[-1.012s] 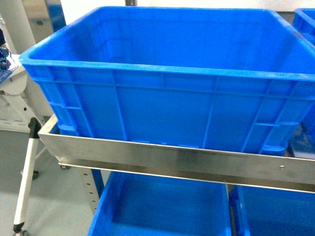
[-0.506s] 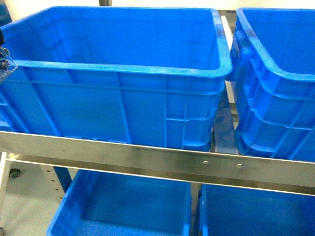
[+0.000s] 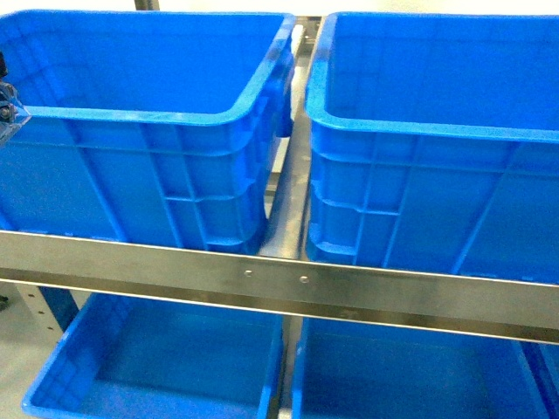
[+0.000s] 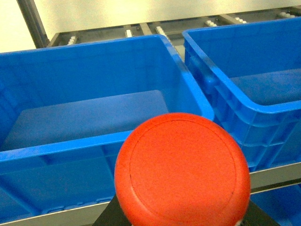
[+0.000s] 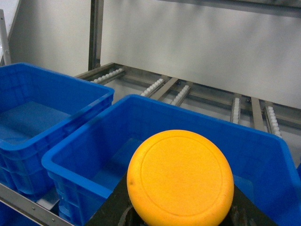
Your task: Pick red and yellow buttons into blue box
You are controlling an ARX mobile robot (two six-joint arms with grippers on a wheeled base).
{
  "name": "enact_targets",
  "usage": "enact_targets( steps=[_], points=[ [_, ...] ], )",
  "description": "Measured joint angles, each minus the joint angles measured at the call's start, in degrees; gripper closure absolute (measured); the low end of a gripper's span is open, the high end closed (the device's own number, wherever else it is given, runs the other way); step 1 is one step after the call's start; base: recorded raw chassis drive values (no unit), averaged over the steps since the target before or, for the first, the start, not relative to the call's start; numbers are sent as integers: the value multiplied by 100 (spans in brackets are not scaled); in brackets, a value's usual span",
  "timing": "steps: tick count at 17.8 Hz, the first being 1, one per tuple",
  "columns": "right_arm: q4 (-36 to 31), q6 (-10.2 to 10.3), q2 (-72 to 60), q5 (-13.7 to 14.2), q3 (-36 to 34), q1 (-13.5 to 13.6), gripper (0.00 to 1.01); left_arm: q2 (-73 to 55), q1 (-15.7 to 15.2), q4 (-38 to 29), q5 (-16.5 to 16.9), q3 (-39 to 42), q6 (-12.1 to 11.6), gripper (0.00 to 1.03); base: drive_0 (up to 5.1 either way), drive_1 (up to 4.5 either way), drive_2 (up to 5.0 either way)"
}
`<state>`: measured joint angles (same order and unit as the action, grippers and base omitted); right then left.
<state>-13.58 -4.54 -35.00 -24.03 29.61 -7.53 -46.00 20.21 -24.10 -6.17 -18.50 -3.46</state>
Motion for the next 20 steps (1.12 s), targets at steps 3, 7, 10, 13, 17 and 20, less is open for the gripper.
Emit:
enact_targets(
  steps=[3, 7, 10, 13, 17, 20],
  points=[
    [2, 0, -9, 0, 0, 0, 74, -2, 0, 9, 2, 0, 0, 79, 504, -224, -224],
    [2, 0, 0, 17, 0, -4, 74, -2, 11, 9, 13, 0, 2, 79, 504, -224, -224],
    [4, 0, -2, 13, 0, 0, 74, 0, 11, 7, 13, 0, 2, 79, 504, -224, -224],
    [4, 0, -2, 15, 0, -2, 74, 0, 11, 7, 17, 0, 0, 79, 504, -224, -224],
    [4, 0, 0, 15, 0, -2, 74, 0, 11, 7, 15, 0, 2, 79, 376, -103, -236],
    [4, 0, -2, 13, 0, 0, 74, 4, 11, 7, 15, 0, 0, 79, -13, 319, -346]
  ],
)
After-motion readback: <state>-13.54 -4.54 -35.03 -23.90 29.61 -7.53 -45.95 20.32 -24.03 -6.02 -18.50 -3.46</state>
